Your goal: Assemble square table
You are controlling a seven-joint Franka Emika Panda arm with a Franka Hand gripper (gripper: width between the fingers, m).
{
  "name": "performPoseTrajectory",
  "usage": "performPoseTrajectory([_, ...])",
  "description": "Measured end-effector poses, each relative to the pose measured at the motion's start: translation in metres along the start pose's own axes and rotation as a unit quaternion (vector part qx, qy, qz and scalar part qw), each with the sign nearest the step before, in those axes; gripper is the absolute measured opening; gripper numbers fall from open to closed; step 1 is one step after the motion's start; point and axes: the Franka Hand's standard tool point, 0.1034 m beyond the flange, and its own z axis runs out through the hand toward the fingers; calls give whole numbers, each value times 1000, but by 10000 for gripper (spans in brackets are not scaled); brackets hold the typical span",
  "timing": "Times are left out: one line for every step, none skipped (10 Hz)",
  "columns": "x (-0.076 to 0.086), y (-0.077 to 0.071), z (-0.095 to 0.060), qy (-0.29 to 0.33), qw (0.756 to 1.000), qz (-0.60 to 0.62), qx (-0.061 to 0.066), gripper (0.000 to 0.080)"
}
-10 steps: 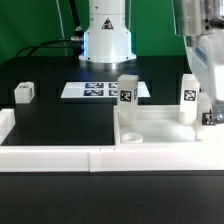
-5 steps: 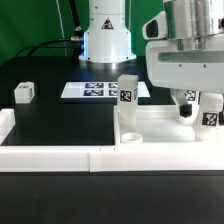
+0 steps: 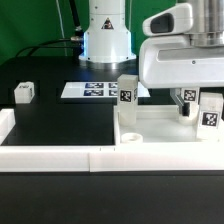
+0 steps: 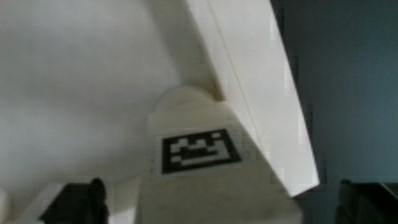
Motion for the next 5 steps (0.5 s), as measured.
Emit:
performPoseTrajectory([0,1,0,1,1000,20,0,649])
performPoseTrajectory([0,1,0,1,1000,20,0,522])
performPoseTrajectory([0,1,1,1,999,39,0,386])
performPoseTrajectory([0,2,1,0,996,84,0,386])
performPoseTrajectory([0,3,1,0,993,116,0,286])
